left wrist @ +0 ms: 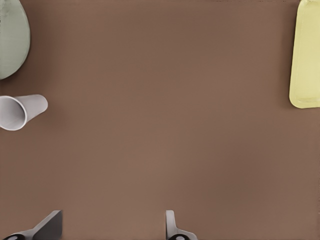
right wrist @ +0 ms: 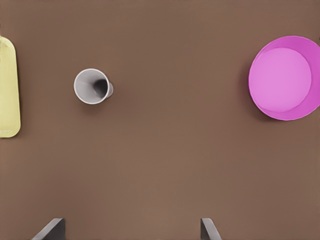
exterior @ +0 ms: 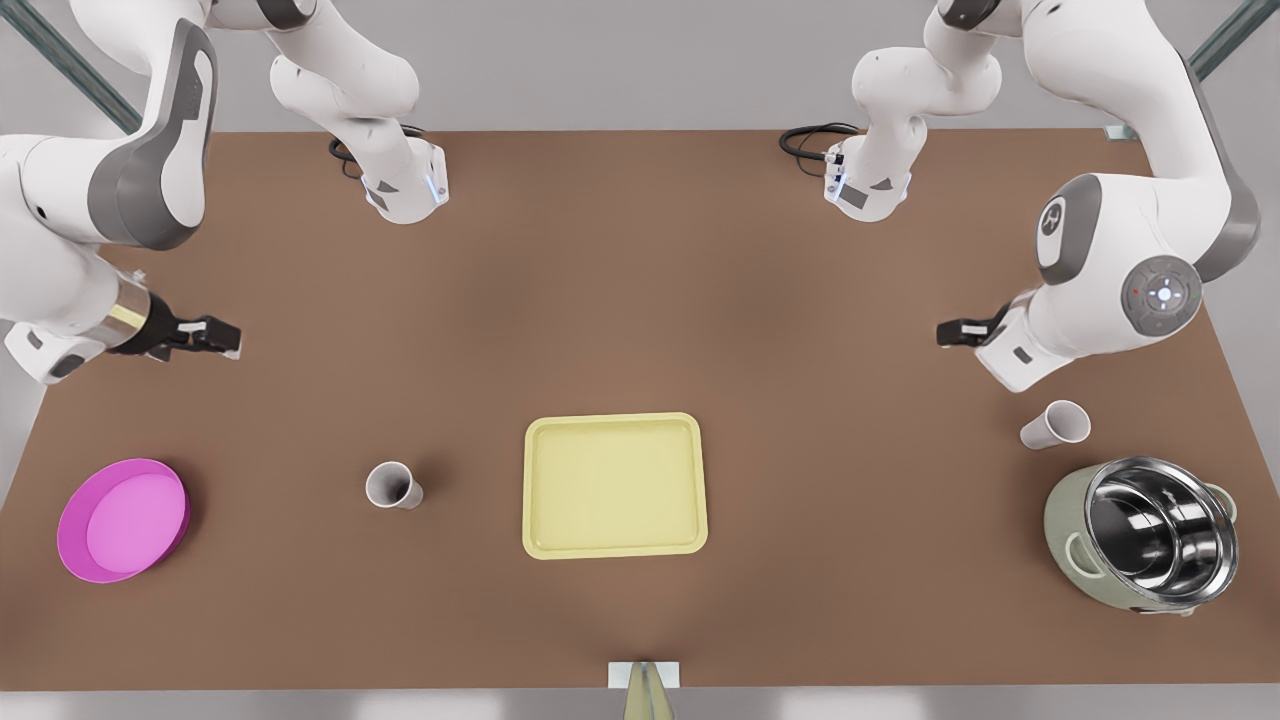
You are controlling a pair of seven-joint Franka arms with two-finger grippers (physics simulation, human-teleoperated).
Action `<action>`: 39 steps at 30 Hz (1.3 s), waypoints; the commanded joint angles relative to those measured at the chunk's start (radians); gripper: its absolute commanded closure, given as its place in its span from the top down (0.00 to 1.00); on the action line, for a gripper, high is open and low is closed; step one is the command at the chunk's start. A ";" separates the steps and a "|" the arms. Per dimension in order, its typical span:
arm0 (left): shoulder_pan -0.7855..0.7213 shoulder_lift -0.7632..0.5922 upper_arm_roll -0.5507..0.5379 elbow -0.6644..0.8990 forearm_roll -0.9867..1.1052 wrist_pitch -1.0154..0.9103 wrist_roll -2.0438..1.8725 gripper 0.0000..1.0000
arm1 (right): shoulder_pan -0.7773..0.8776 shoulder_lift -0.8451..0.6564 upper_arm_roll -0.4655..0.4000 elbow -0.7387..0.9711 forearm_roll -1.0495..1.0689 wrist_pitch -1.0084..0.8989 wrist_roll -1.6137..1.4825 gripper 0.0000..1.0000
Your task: Use both arms to respectively pick up the white IKEA cups from the middle-left and middle-right positions, then place the white IKEA cups onto the middle-middle tray, ensuring that the cups remain upright and do not tip over
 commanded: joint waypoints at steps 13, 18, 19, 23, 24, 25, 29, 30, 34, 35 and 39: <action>0.167 0.226 0.278 -0.110 -0.089 0.495 0.449 1.00 | 0.005 0.199 0.005 0.010 0.024 0.150 -0.063 1.00; 0.202 0.280 0.278 -0.110 -0.091 0.560 0.459 1.00 | 0.021 0.281 0.006 -0.004 0.019 0.240 -0.049 1.00; 0.216 0.303 0.278 -0.110 -0.091 0.588 0.459 1.00 | 0.031 0.301 0.008 -0.004 0.019 0.256 -0.048 1.00; 0.262 0.362 0.278 -0.111 -0.089 0.601 0.459 1.00 | 0.063 0.378 0.008 -0.001 0.033 0.400 -0.043 1.00; 0.271 0.370 0.278 -0.139 -0.091 0.607 0.459 1.00 | 0.069 0.397 0.008 0.004 0.035 0.418 -0.041 1.00; 0.276 0.375 0.279 -0.156 -0.089 0.615 0.459 1.00 | 0.064 0.412 0.008 0.002 0.036 0.441 -0.041 1.00; 0.277 0.375 0.312 -0.203 -0.091 0.632 0.459 1.00 | 0.060 0.449 0.008 -0.002 0.045 0.507 -0.043 1.00; 0.278 0.375 0.312 -0.203 -0.091 0.634 0.459 1.00 | 0.057 0.459 0.008 -0.004 0.045 0.546 -0.043 1.00; 0.279 0.396 0.312 -0.203 -0.109 0.676 0.458 1.00 | 0.064 0.490 0.008 -0.004 0.054 0.639 -0.043 1.00; 0.281 0.399 0.312 -0.203 -0.114 0.686 0.458 1.00 | 0.066 0.496 0.009 -0.007 0.050 0.648 -0.043 1.00; 0.287 0.415 0.312 -0.203 -0.122 0.690 0.458 1.00 | 0.068 0.528 0.012 -0.010 0.056 0.668 -0.043 1.00</action>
